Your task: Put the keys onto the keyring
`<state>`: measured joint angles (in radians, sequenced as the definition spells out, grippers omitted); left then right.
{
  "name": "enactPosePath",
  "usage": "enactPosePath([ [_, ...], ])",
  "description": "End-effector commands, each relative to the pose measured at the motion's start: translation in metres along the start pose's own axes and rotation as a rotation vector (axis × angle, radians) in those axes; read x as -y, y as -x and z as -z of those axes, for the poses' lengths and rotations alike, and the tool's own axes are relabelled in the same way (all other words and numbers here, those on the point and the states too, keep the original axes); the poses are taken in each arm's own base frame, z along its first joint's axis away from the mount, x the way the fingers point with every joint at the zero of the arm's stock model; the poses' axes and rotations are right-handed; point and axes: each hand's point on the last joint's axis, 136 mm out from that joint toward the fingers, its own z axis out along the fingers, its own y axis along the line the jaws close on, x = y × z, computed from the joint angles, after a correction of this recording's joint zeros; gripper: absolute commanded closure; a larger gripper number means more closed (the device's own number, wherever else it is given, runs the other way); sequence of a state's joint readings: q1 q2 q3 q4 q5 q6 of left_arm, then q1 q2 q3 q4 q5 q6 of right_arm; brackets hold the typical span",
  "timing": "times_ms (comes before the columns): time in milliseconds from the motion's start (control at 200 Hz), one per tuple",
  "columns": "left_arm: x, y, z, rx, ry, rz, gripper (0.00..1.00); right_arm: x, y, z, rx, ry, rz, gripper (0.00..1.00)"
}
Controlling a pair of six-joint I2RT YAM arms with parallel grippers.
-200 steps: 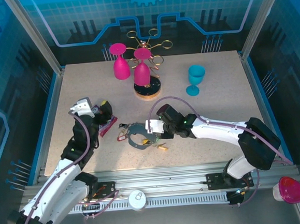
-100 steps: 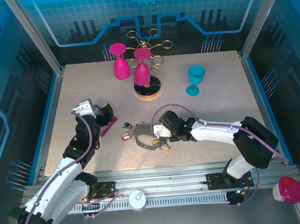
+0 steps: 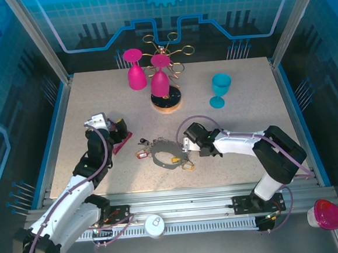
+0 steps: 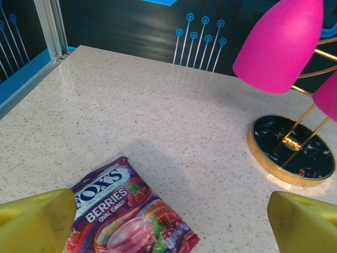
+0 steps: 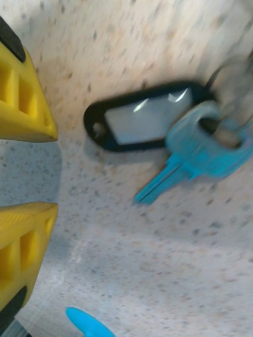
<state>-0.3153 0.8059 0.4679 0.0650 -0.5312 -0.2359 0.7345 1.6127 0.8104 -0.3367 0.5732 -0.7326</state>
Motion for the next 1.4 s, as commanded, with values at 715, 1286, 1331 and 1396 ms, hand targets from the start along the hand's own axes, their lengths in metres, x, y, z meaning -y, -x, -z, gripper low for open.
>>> enactPosePath([
  [715,-0.036,-0.038,-0.069,0.106,0.035,-0.161,0.01,0.123,-0.088,0.016,0.831,-0.344,-1.173,0.41],
  [1286,-0.016,-0.065,-0.108,0.061,-0.07,-0.194,0.01,0.133,-0.109,-0.01,0.786,-0.282,-1.317,0.4],
  [1331,-0.017,-0.066,-0.109,0.046,-0.067,-0.186,0.01,0.135,-0.111,-0.012,0.775,-0.272,-1.331,0.4],
  [1396,-0.017,-0.066,-0.11,0.046,-0.064,-0.184,0.01,0.135,-0.111,-0.012,0.776,-0.27,-1.329,0.4],
])
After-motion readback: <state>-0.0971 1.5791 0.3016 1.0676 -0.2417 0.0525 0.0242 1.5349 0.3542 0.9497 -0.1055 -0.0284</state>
